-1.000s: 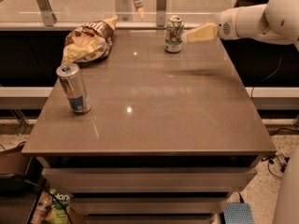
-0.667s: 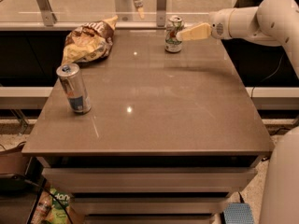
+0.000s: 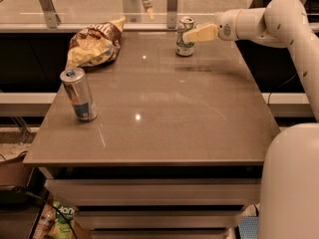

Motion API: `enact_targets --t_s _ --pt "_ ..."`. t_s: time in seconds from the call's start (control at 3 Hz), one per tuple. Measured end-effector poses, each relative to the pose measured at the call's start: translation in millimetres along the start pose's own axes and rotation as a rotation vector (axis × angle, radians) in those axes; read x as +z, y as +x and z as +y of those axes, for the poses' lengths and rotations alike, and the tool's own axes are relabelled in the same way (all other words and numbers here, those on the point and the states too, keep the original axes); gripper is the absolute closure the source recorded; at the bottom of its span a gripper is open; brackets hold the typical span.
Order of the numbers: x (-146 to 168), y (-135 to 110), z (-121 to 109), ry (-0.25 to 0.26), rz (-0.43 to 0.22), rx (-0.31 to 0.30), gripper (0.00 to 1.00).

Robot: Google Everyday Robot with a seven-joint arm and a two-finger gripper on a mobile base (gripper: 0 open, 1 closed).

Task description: Move 7up can near redbull can

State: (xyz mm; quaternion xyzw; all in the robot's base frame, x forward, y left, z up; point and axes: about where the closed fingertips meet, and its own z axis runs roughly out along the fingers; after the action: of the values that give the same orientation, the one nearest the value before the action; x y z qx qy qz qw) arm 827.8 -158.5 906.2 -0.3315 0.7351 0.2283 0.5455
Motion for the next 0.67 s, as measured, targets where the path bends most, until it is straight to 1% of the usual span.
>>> enact_targets --t_s 0.67 --pt "26 -5 4 -0.053 0.001 -0.007 0.0"
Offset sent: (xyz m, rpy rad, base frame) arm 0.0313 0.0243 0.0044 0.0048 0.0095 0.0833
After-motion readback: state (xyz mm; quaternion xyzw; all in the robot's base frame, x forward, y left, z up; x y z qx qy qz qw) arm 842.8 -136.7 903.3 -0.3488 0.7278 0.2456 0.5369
